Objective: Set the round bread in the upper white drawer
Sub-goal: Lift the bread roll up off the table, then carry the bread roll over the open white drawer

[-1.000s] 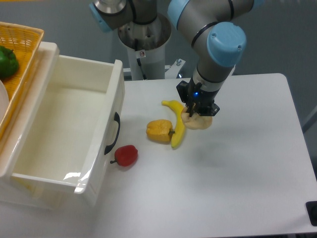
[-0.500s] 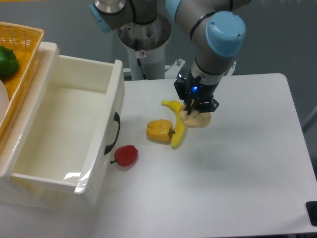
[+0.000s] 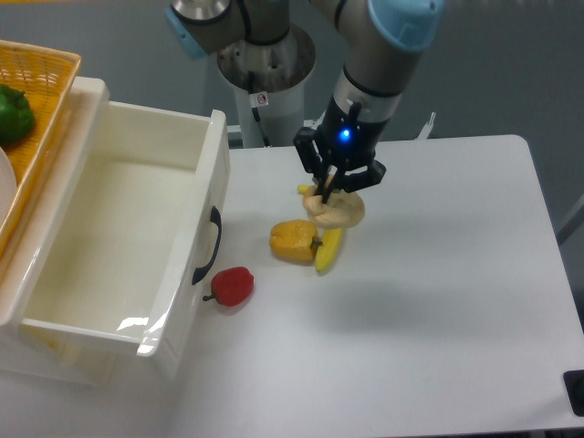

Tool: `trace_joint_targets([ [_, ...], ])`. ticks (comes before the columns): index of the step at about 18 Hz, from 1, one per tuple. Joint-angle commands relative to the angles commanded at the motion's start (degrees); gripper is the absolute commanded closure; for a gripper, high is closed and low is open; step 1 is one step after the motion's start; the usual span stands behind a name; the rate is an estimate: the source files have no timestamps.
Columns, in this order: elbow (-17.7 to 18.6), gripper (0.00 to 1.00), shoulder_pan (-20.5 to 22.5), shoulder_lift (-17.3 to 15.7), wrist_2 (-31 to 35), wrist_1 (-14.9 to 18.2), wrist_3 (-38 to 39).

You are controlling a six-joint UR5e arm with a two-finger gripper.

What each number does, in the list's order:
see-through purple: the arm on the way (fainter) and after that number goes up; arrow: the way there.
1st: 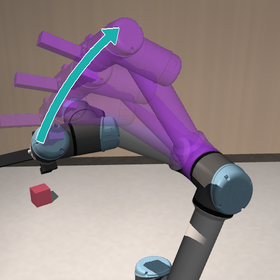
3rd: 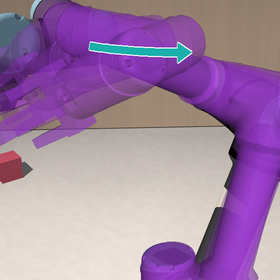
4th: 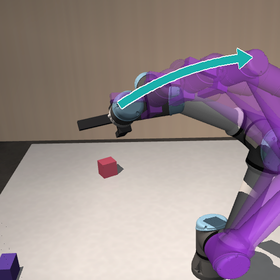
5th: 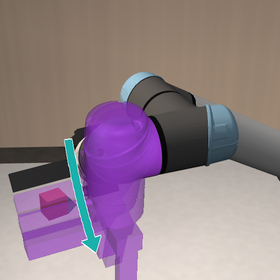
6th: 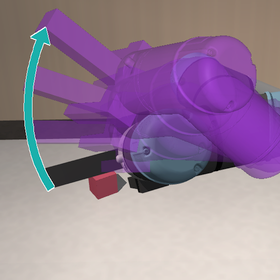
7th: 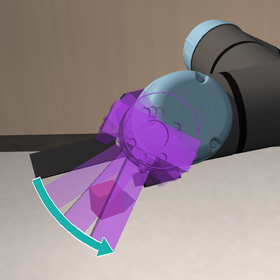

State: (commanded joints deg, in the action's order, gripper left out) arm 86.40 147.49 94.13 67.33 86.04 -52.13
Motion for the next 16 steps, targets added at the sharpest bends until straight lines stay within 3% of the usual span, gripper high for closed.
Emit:
trace_joint_targets([
  [5, -1.8, 0.83, -3.5, -0.1, -0.9, -0.1, 8.4],
  [11, -1.8, 0.82, -6.9, -1.0, -3.9, -2.6, 17.3],
  [12, -1.8, 0.82, -7.4, -1.1, -4.8, -4.0, 18.5],
  [16, -1.6, 0.81, -8.8, -1.1, -6.6, -4.3, 19.6],
])
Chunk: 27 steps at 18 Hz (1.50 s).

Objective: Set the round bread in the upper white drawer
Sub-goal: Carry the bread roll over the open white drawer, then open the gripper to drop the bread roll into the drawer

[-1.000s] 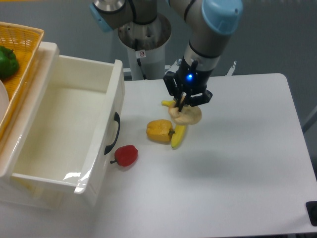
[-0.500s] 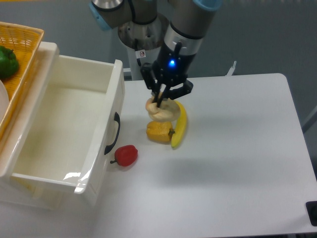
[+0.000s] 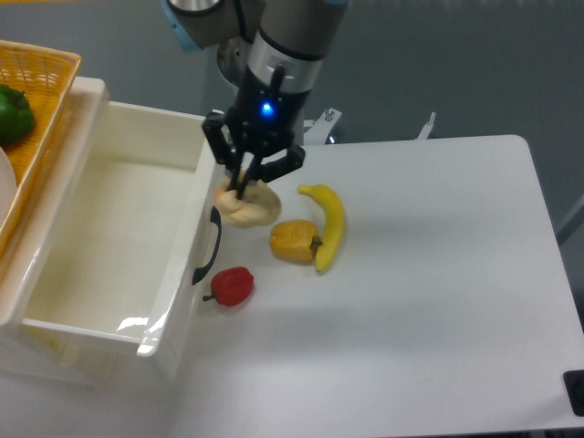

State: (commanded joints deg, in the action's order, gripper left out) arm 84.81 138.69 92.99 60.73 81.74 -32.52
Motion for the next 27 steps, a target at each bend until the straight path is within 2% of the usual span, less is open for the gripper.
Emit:
trace_joint_targets([
  [6, 0.7, 0.79, -4.5, 0.3, -0.3, 0.0, 0.1],
  [16, 1.4, 0.73, -7.4, 0.8, -2.1, 0.0, -0.1],
  [17, 1.6, 0.71, -7.5, 0.8, -2.1, 0.0, -0.1],
  [19, 1.9, 0.59, -8.2, 0.8, -2.0, -0.1, -0.3],
  [20, 2.1, 0.58, -8.3, 0.8, -2.0, -0.1, -0.4],
  [22, 2.2, 0.46, -8.5, 0.8, -1.9, -0.2, -0.7],
  [27, 2.1, 0.31, -9.1, 0.8, -1.9, -0.3, -0.9],
])
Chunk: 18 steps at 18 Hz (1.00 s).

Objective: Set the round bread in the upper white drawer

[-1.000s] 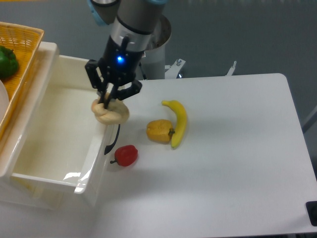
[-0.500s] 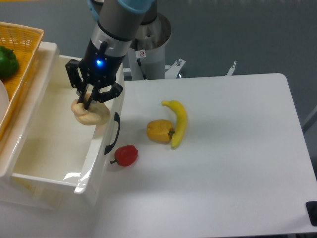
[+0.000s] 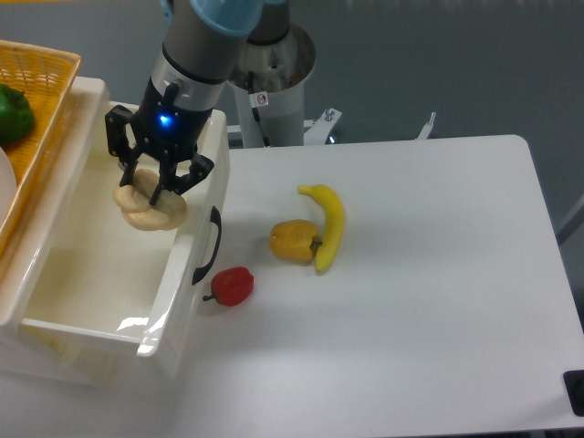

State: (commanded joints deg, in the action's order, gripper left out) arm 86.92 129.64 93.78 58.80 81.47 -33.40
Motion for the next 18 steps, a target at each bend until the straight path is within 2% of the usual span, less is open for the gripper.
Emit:
trace_joint_targets([
  [10, 0.3, 0.28, -0.1, -0.1, 0.3, 0.0, 0.0],
  [11, 0.3, 0.24, 0.0, 0.0, 0.3, 0.0, -0.1],
  [12, 0.3, 0.09, 0.3, 0.0, 0.4, -0.2, -0.1],
  [13, 0.4, 0.01, 0.7, 0.1, 1.1, -0.2, -0.1],
  [18, 0.6, 0.0, 4.1, 0.1, 4.0, -0.2, -0.2],
])
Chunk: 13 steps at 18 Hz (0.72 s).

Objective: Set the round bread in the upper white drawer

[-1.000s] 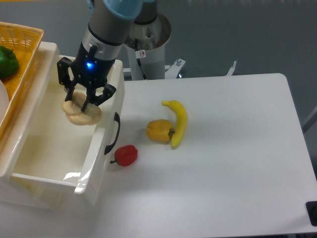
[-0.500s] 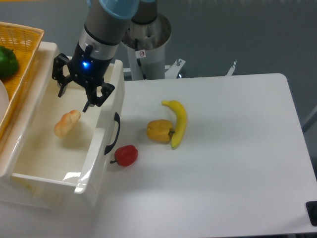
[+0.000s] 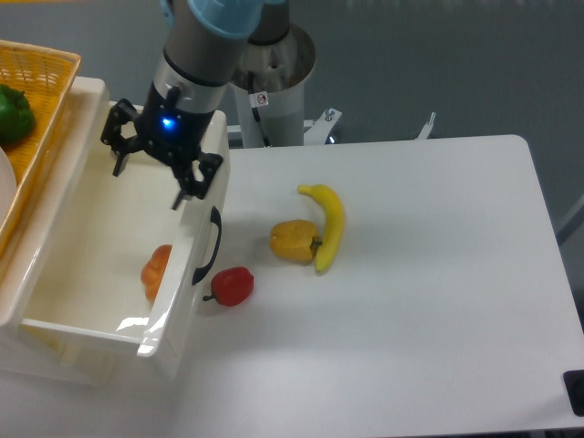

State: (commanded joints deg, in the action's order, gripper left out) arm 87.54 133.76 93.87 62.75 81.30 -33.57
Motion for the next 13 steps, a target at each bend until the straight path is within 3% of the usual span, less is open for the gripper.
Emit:
trace_joint_targets([
  [10, -0.3, 0.0, 2.1, 0.3, 13.5, 0.1, -2.1],
  [13, 0.0, 0.0, 2.6, 1.2, 17.5, 0.2, -9.9],
])
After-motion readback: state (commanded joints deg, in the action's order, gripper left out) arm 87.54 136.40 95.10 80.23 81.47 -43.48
